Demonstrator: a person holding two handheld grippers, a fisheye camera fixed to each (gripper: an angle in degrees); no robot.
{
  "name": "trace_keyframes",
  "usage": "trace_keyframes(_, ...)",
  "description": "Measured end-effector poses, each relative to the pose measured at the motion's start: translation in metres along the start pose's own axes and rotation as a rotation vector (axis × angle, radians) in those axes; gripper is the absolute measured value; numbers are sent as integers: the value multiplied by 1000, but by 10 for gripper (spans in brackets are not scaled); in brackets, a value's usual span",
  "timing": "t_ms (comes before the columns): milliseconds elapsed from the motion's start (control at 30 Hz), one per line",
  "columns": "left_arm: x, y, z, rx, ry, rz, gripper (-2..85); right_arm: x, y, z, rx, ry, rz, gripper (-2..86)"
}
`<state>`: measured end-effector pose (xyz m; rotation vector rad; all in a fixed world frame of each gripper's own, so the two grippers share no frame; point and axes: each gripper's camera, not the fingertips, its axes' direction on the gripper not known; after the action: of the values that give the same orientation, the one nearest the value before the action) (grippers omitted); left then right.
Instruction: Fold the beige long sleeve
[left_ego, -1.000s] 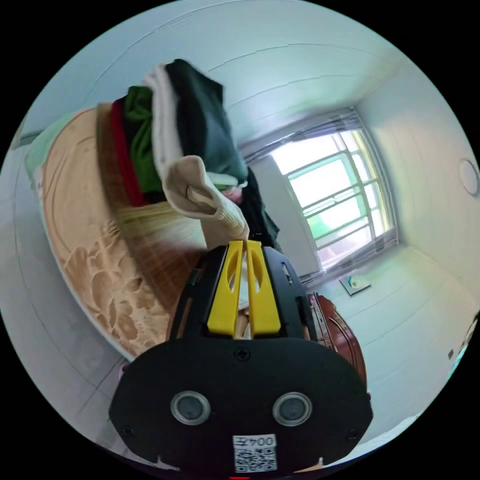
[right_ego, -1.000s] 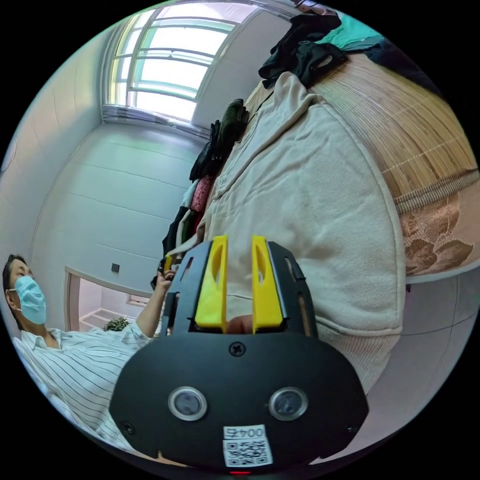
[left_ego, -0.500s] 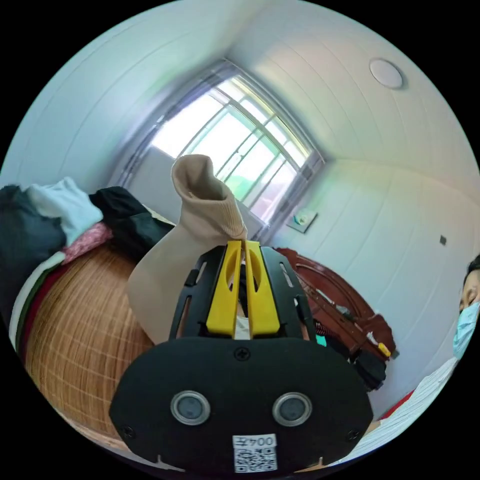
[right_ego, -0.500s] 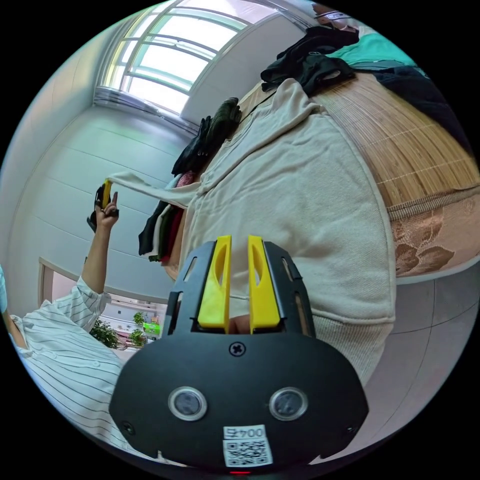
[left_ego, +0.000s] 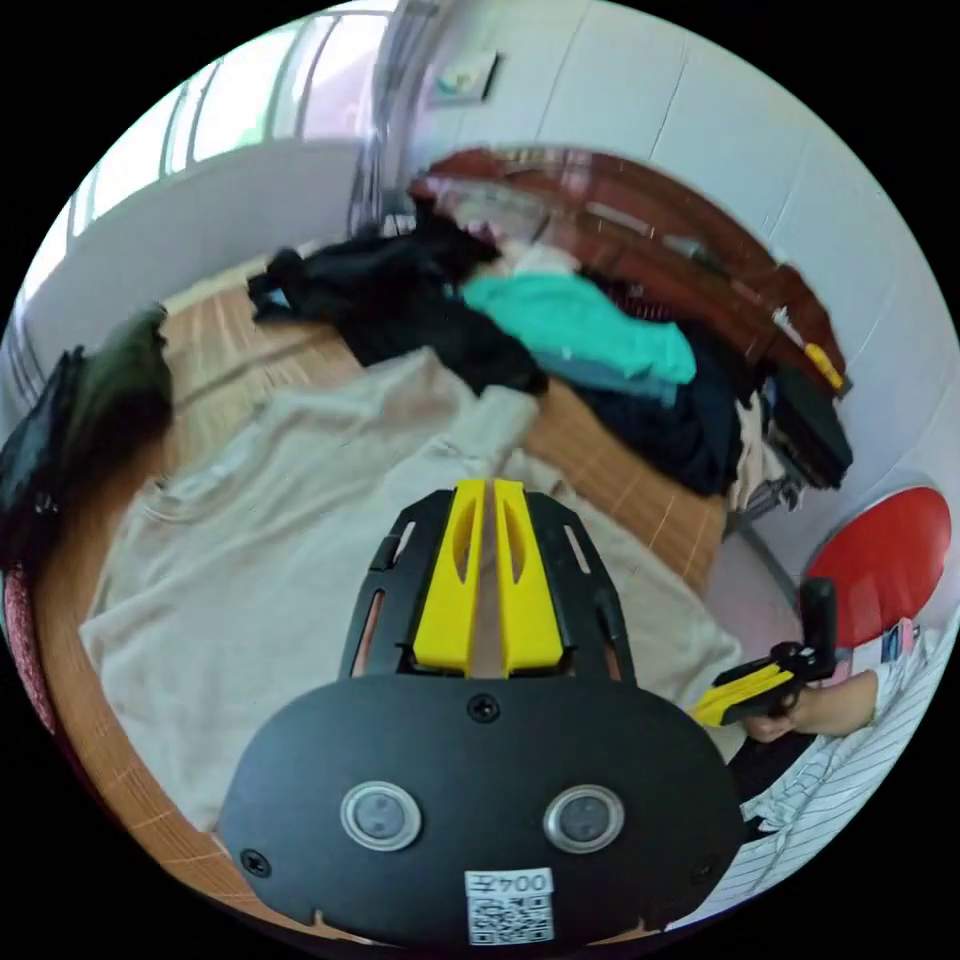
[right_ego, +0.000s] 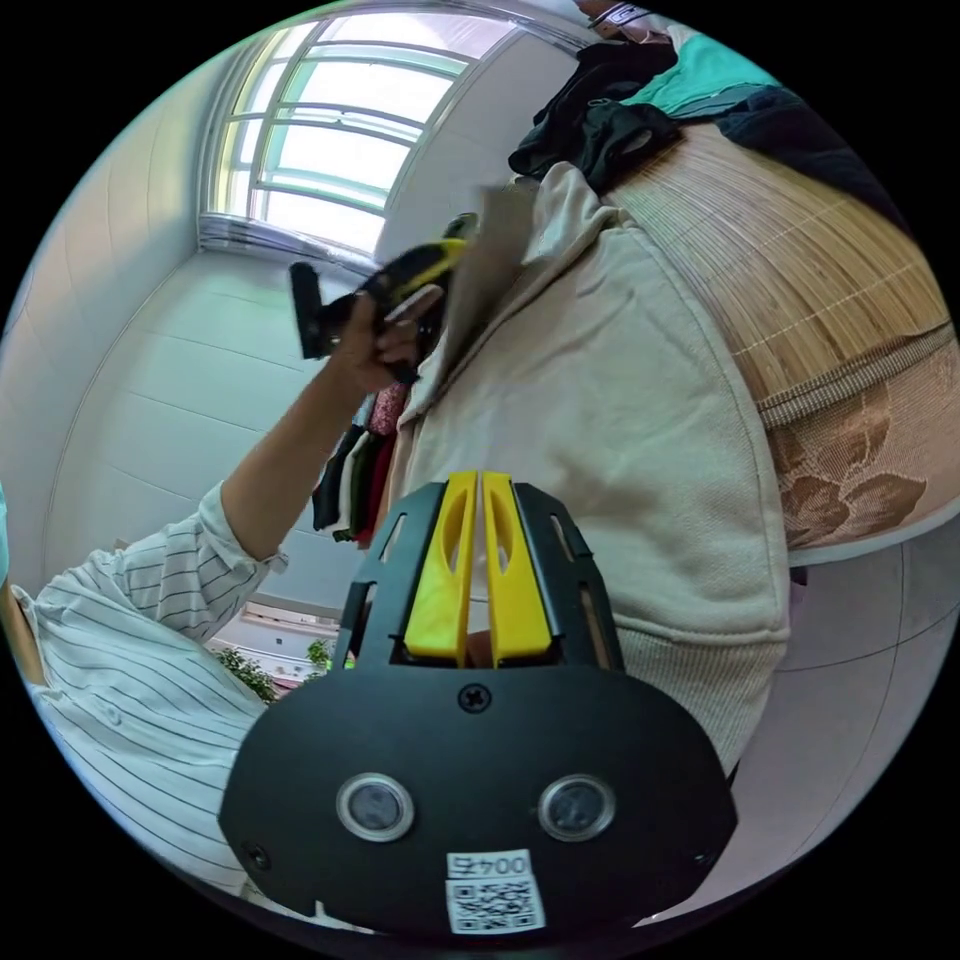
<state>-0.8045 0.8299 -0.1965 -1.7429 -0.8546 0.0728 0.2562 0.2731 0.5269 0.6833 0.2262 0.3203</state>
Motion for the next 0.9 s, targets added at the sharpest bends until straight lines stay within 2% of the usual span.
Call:
trace_keyframes(67,-3,56,127,-165,13,-21,26,-3,0,0,0,5,-10,10)
trace_keyframes(133,-5,82,150,-170,-7,-43,36,-6,1,-1,3,14,-23,18)
trace_keyframes(200,-2,93,124,-99,-35,-33,50,-9,1,-1,9,20,-33,34)
trace_keyframes(267,-10,106,54,-11,-75,-28,68,-13,1,-1,24,45,-38,68)
trace_keyframes(400,-69,177,-72,28,-57,-82,74,-26,0,5,20,120,-70,115)
trace_keyframes(500,-135,288,-200,41,-51,-163,74,-38,1,11,11,194,-97,88)
trace_keyframes(633,-228,476,-410,49,-136,-353,78,-40,1,3,47,254,-55,64)
trace_keyframes(767,-314,668,-615,35,-198,-595,100,-31,1,-40,85,258,11,120)
trace_keyframes(900,-366,801,-725,25,-132,-769,129,-12,-1,-84,37,329,78,154)
